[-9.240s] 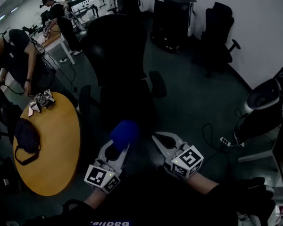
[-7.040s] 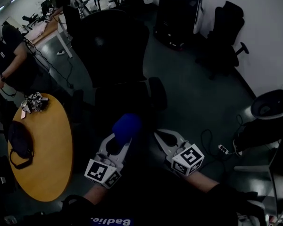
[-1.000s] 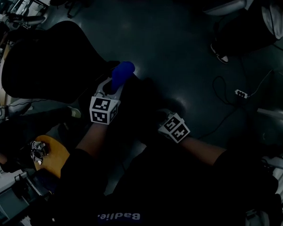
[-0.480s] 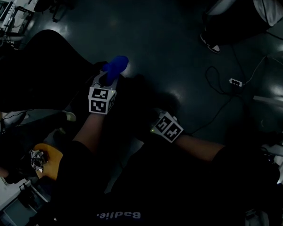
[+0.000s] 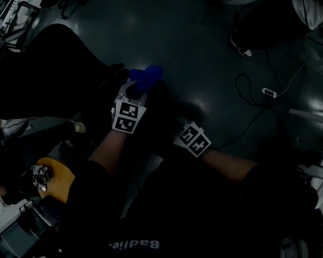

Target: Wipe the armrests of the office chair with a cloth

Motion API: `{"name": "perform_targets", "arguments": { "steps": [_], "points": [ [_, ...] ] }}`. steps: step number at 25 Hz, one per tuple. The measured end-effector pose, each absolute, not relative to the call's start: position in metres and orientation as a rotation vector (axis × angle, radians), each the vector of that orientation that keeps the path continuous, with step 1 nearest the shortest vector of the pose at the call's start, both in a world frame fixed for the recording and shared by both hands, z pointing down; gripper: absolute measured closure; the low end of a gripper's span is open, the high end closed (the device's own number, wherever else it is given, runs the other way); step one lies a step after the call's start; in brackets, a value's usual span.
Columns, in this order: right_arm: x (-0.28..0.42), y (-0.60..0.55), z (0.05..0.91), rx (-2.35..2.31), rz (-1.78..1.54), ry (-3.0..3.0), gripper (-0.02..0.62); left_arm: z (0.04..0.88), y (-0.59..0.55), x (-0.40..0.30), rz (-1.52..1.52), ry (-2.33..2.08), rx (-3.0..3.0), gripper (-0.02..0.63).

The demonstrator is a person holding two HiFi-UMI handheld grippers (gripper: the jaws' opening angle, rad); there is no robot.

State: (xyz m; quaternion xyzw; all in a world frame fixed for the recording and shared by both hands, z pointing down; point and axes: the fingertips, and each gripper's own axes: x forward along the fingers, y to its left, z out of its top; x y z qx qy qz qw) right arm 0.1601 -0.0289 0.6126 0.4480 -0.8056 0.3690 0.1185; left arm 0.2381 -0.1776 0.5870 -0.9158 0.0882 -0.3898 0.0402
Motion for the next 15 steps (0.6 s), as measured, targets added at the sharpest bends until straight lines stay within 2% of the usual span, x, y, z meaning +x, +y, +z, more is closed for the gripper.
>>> {"name": "perform_targets", "arguments": {
  "steps": [15],
  "points": [
    [0.148,-0.022,0.611,1.32,1.1,-2.352,0.592,0.582,-0.099,0.226,-1.179,0.132,-2.864,0.477]
  ]
}}
